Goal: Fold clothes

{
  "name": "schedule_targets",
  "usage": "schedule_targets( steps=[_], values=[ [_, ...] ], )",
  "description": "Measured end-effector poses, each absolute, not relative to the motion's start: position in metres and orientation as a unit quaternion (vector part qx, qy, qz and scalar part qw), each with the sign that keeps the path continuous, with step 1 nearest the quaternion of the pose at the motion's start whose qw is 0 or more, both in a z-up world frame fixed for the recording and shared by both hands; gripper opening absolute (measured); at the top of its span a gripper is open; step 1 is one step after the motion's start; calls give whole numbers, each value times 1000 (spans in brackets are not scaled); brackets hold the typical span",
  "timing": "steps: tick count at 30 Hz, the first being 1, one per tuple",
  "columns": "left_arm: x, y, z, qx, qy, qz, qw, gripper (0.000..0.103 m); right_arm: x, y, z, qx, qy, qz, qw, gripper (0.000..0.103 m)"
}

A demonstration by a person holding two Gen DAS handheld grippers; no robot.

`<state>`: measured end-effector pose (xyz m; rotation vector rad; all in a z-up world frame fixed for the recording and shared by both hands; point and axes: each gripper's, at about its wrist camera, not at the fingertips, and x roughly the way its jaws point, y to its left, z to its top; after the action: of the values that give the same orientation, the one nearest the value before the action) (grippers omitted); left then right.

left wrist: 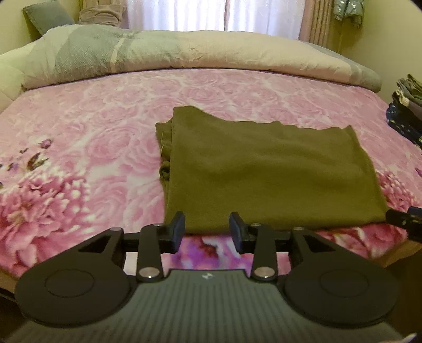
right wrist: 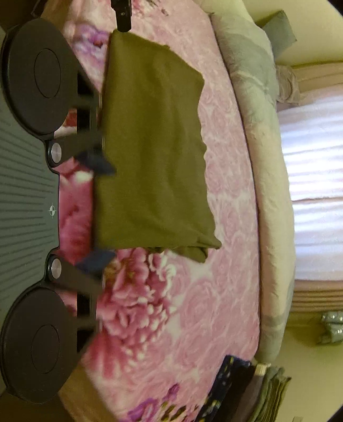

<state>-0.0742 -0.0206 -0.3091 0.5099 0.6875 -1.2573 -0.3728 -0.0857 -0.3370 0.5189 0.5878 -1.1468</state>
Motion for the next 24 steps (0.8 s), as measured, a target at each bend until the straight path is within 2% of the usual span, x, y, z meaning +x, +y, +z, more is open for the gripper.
schedule_targets(
  steps=[13,24],
  values=[
    [-116,50,-255,241,256,-564,747,45,-392,-20,-299,236,248,-528,777,74],
    [-123,68,-256,254,260,-537,762,45,-382,-17,-314,250,261,-508,782,74]
  ],
)
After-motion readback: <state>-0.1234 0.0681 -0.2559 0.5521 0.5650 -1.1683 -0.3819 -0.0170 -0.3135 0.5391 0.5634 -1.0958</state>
